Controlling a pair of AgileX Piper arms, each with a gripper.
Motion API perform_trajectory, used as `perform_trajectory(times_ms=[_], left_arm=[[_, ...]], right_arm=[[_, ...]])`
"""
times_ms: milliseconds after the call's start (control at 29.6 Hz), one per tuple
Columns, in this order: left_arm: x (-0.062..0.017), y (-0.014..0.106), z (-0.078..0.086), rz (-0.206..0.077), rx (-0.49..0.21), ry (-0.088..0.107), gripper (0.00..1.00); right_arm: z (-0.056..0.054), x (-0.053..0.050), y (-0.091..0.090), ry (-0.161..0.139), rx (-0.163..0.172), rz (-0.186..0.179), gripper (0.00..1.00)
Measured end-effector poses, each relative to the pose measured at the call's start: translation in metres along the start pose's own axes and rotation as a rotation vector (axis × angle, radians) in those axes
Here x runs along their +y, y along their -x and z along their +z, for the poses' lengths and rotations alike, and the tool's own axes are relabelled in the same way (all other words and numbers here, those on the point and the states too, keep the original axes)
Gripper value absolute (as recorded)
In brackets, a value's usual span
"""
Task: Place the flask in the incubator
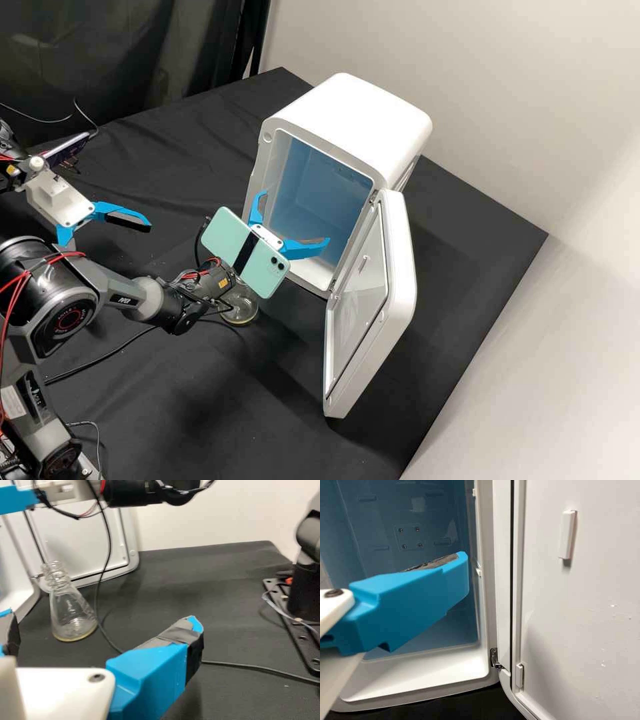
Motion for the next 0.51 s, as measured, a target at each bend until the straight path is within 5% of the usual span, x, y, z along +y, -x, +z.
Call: perform_trajectory(times_ms=[506], left_arm=[[0.0177, -0.011, -0.048, 0.060, 0.165, 0.028, 1.00]], right_arm=[[0.000, 0.000, 0.000, 0.000, 0.000, 0.000, 1.00]])
